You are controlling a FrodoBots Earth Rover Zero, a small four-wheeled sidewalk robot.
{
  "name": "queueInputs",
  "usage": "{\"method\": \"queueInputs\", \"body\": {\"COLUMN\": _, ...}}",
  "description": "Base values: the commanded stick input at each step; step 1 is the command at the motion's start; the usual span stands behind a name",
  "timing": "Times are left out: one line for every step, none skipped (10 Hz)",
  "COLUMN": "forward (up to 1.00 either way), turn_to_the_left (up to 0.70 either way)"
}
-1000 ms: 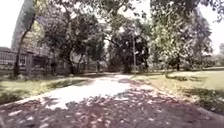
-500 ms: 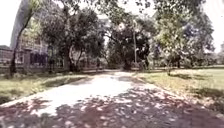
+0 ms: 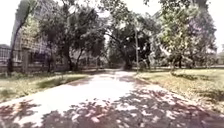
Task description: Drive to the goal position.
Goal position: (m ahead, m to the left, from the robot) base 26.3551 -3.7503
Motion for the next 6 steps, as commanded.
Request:
{"method": "queueInputs", "body": {"forward": 0.70, "turn_to_the_left": 0.00}}
{"method": "queueInputs", "body": {"forward": 0.70, "turn_to_the_left": 0.00}}
{"method": "queueInputs", "body": {"forward": 0.70, "turn_to_the_left": 0.00}}
{"method": "queueInputs", "body": {"forward": 0.70, "turn_to_the_left": 0.00}}
{"method": "queueInputs", "body": {"forward": 0.70, "turn_to_the_left": 0.00}}
{"method": "queueInputs", "body": {"forward": 0.70, "turn_to_the_left": 0.00}}
